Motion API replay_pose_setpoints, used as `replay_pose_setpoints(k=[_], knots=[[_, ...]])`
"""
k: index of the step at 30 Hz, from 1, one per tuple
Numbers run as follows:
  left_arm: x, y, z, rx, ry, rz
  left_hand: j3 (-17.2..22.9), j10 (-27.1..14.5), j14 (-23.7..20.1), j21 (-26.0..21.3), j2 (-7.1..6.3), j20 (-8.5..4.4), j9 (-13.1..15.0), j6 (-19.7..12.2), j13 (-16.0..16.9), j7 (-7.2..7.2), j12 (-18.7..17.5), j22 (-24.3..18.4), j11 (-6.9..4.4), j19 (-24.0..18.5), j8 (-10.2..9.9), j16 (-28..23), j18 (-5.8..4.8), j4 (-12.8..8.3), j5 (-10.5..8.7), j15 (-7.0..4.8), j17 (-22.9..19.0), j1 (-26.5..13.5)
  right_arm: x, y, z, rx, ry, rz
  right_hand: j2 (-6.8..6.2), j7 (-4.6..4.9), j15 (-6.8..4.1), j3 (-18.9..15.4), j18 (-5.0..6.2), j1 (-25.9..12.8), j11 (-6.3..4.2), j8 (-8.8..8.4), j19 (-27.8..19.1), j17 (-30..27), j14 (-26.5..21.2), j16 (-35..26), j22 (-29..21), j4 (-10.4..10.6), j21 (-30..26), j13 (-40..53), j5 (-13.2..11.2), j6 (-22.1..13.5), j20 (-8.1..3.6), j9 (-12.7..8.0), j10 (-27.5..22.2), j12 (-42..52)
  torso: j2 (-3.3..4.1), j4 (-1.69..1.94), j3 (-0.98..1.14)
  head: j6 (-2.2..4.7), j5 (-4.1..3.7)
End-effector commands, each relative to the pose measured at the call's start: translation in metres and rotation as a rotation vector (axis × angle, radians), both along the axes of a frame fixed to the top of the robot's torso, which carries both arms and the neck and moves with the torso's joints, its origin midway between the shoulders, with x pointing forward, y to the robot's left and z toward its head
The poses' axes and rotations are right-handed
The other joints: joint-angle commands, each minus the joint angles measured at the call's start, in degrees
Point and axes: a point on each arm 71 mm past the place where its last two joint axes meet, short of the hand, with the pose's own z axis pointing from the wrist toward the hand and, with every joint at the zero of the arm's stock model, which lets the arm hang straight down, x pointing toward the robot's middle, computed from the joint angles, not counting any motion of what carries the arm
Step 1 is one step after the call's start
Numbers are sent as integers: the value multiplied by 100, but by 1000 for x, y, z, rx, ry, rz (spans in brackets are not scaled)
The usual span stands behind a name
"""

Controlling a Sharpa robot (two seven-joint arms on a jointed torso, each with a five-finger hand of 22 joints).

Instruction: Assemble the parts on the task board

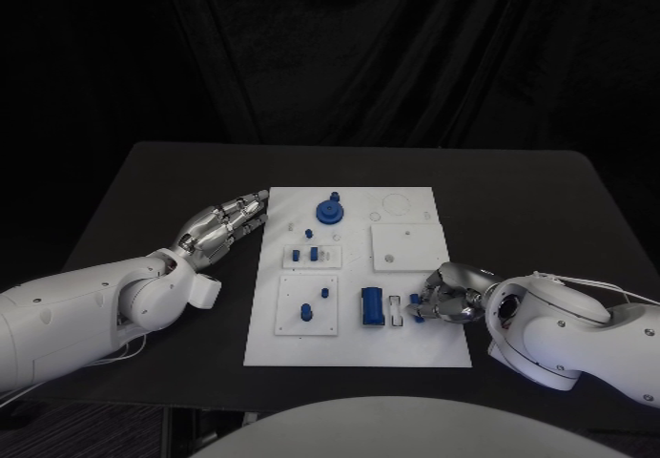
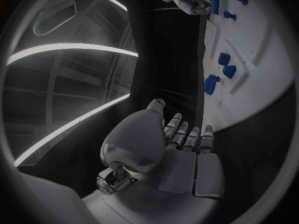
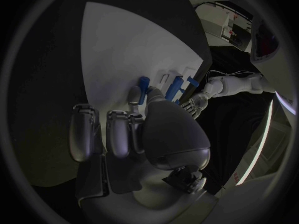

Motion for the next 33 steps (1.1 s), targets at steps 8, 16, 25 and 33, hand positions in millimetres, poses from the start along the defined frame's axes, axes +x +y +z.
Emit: replay_pose_setpoints(k=[8, 16, 25, 33], knots=[[-1, -1, 0, -14, 3, -8, 7, -22, -9, 29, 25, 38, 6, -8, -6, 34, -9, 7, 25, -5, 4, -15, -93, -25, 14, 47, -4, 30, -1, -6, 0, -258, -108, 116, -303, 29, 17, 301, 74, 24, 16, -156, 254, 401, 389, -20, 1229, 243, -31, 1496, 1203, -58, 3, -166, 594, -11, 0, 1, -1, -1, -6], [-1, -2, 0, -13, 5, -9, 7, -22, -9, 29, 25, 38, 6, -8, -6, 34, -9, 7, 25, -5, 4, -15, -93, -25, 14, 47, -4, 30, -2, -4, 0, -358, -123, 194, -445, 129, 82, 519, 86, -253, 96, -458, 230, 389, 382, -31, 1209, 289, -95, 1496, 1745, -159, 56, -416, 594, -11, -3, 2, -3, -1, -11], [-1, -3, 0, -14, 7, -13, 8, -17, -4, 30, 25, 39, 7, 1, -4, 40, -1, 8, 29, -4, 7, -12, -94, -28, 15, 48, -2, 27, 0, -4, -4, -413, -99, 226, -565, 289, 200, 812, 108, -718, 237, -949, 188, 313, 360, -77, 1176, 292, -208, 1496, 2059, -182, 162, -889, 594, -11, 5, 7, 2, -1, -5], [-1, -4, -1, -14, 12, -18, 14, 19, 0, 30, 20, 37, 12, 40, 4, 91, 48, 5, 99, -4, 17, -11, -86, -45, 17, 35, -1, 15, 2, -3, -7, -433, -88, 236, -681, 372, 279, 899, 118, -987, 322, -1277, 175, 365, 368, -62, 1166, 242, -260, 1496, 1354, -89, 246, -1297, 594, -11, 2, 5, 1, -1, 2]])
